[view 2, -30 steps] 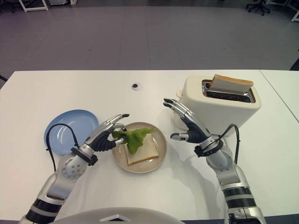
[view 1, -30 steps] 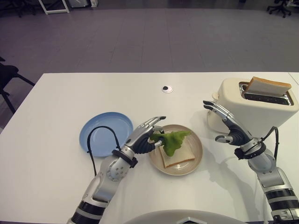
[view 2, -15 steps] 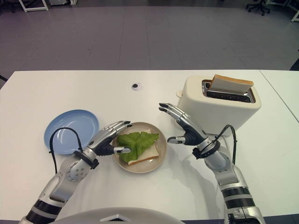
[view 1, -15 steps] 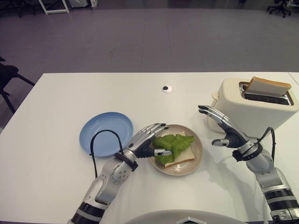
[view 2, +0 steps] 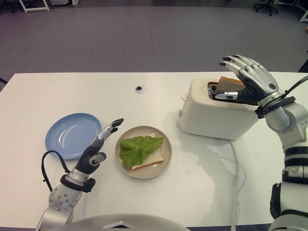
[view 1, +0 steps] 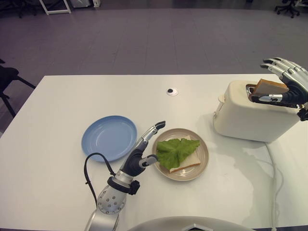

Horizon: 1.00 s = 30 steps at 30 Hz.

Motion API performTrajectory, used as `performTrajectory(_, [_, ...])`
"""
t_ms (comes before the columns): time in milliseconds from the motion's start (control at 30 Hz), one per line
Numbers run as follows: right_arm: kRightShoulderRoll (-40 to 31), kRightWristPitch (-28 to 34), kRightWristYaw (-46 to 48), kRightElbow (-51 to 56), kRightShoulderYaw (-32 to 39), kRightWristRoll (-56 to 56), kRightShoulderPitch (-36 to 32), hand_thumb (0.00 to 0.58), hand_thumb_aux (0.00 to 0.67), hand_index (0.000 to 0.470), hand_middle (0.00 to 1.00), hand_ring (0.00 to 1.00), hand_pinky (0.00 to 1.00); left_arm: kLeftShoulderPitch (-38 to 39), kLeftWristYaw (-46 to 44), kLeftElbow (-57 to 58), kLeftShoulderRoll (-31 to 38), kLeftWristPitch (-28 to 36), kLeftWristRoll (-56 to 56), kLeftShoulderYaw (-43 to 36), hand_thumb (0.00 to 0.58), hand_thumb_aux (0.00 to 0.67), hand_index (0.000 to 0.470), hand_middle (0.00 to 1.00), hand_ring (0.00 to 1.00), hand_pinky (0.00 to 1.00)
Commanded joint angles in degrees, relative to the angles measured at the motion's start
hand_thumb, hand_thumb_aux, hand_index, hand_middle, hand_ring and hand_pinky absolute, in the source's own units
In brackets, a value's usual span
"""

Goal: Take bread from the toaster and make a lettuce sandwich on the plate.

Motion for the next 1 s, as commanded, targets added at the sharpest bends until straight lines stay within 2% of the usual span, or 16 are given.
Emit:
performTrajectory(33, [-1.8,0.3,-5.1,12.4,5.9,-4.8,-8.3,0.0,0.0,0.0,0.0,0.0,0.0,0.4,-0.1,0.9,-1.0,-0.4,0.1,-0.6,0.0,0.0,0.0,0.0,0.0,0.0])
performTrajectory(67, [-1.8,0.4,-6.0,14.9,7.1,-5.3,-9.5,0.005,0.003,0.002,0.0,0.0,0.0,0.4,-0.3,1.1,-1.1,-0.6,0.3,-0.9,0.0,0.0,0.0,0.0,0.0,0.0])
performTrajectory(100, [-1.8,0.2,-6.7,17.0,8.2,-5.5,-10.2,0.244,0.16,0.112,0.0,0.0,0.0,0.4,-0.5,1.2,-1.2,-0.8,0.4,-1.2,0.0,0.0,0.0,0.0,0.0,0.0])
performTrajectory(133, [-1.7,0.0,-7.5,18.4,9.4,-5.8,-10.6,0.508,0.434,0.304,0.0,0.0,0.0,0.4,-0.6,1.3,-1.3,-1.0,0.4,-1.4,0.0,0.0,0.0,0.0,0.0,0.0])
performTrajectory(200, [-1.5,-0.6,-8.4,20.2,11.0,-5.7,-11.3,0.576,0.617,0.433,0.0,0.0,0.0,0.4,-0.7,1.3,-1.4,-1.1,0.4,-1.5,0.0,0.0,0.0,0.0,0.0,0.0])
performTrajectory(233, [-1.5,-1.0,-8.8,20.8,11.6,-5.7,-11.6,0.58,0.659,0.463,0.0,0.0,0.0,0.4,-0.8,1.4,-1.4,-1.2,0.4,-1.5,0.0,0.0,0.0,0.0,0.0,0.0])
performTrajectory(267, [-1.5,-1.5,-9.0,21.2,12.1,-5.4,-11.8,0.58,0.67,0.47,0.0,0.0,0.0,0.4,-0.8,1.4,-1.4,-1.3,0.5,-1.5,0.0,0.0,0.0,0.0,0.0,0.0])
performTrajectory(467, [-2.0,-4.7,-10.3,21.5,13.0,-2.6,-12.6,0.58,0.67,0.47,0.0,0.0,0.0,0.5,-0.8,1.8,-1.3,-1.5,0.5,-1.3,0.0,0.0,0.0,0.0,0.0,0.0])
performTrajectory(633, [-2.7,-9.1,-7.5,20.2,7.7,6.6,-14.6,0.58,0.67,0.47,0.0,0.0,0.0,0.2,-0.9,2.6,-1.1,-1.7,0.1,-0.8,0.0,0.0,0.0,0.0,0.0,0.0])
performTrajectory(800, [-3.2,-14.2,7.8,13.4,0.0,25.8,-14.3,0.58,0.67,0.47,0.0,0.0,0.0,0.1,-0.9,3.1,-1.1,-2.0,-0.3,-0.2,0.0,0.0,0.0,0.0,0.0,0.0])
performTrajectory(867, [-4.1,-13.8,15.9,7.5,-1.8,34.6,-12.7,0.58,0.67,0.47,0.0,0.0,0.0,0.1,-0.8,3.3,-1.3,-2.1,-0.5,0.1,0.0,0.0,0.0,0.0,0.0,0.0])
performTrajectory(933, [-4.3,-9.7,25.6,-0.1,-3.6,46.3,-9.3,0.58,0.67,0.47,0.0,0.0,0.0,0.0,-0.8,3.3,-1.5,-2.0,-0.6,0.3,0.0,0.0,0.0,0.0,0.0,0.0])
performTrajectory(1000, [-3.2,-1.6,35.3,-11.8,-3.9,59.2,-3.2,0.58,0.67,0.47,0.0,0.0,0.0,-0.4,-0.9,3.5,-1.6,-2.0,-0.8,0.5,0.0,0.0,0.0,0.0,0.0,0.0])
